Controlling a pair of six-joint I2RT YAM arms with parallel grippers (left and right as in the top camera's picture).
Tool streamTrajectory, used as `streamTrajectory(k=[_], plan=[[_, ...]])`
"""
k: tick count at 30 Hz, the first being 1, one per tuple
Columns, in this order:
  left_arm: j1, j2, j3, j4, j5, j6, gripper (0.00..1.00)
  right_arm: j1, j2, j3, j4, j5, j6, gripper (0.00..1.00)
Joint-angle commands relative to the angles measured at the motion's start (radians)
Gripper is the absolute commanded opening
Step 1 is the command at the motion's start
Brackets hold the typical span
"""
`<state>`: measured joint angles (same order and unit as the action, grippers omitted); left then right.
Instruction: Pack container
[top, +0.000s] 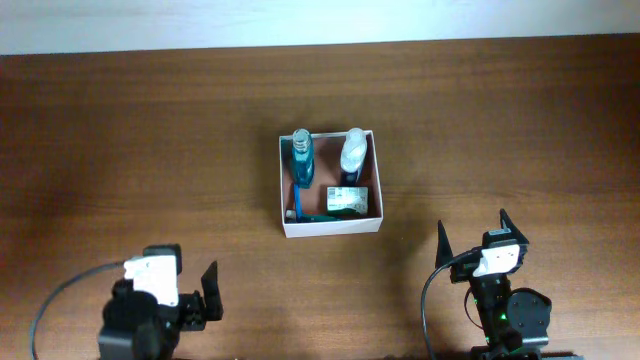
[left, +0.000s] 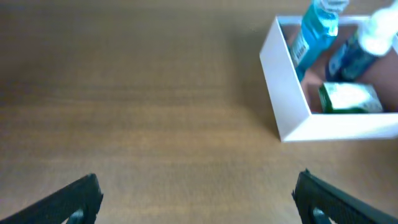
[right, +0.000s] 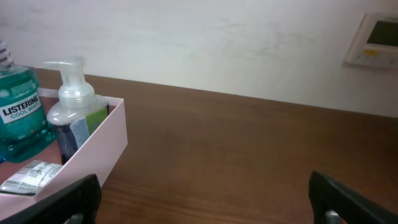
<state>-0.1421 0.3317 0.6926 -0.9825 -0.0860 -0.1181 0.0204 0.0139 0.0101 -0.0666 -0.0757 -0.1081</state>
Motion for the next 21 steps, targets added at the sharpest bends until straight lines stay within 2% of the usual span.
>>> streamTrajectory(k=[1, 5, 8, 13, 14, 19, 21], plan=[[0.026, -0.13, -0.159, 0.105, -0.008, 0.043, 1.0, 0.005, -0.01, -0.005, -0.005, 0.012, 0.0, 0.99], [0.034, -0.25, -0.337, 0.381, -0.008, 0.143, 1.0, 0.005, -0.01, -0.005, -0.005, 0.012, 0.0, 0.99], [0.034, -0.313, -0.482, 0.65, -0.008, 0.235, 1.0, 0.005, -0.01, -0.005, -0.005, 0.012, 0.0, 0.99], [0.034, -0.327, -0.657, 0.982, -0.003, 0.27, 1.0, 0.005, -0.01, -0.005, -0.005, 0.012, 0.0, 0.99], [0.034, -0.327, -0.687, 1.019, 0.0, 0.269, 1.0, 0.005, -0.01, -0.005, -0.005, 0.012, 0.0, 0.99], [0.034, -0.327, -0.684, 0.9, 0.019, 0.29, 1.0, 0.005, -0.01, -0.005, -0.005, 0.012, 0.0, 0.99], [0.034, -0.327, -0.684, 0.903, 0.027, 0.294, 1.0, 0.005, -0.01, -0.005, -0.005, 0.012, 0.0, 0.99]])
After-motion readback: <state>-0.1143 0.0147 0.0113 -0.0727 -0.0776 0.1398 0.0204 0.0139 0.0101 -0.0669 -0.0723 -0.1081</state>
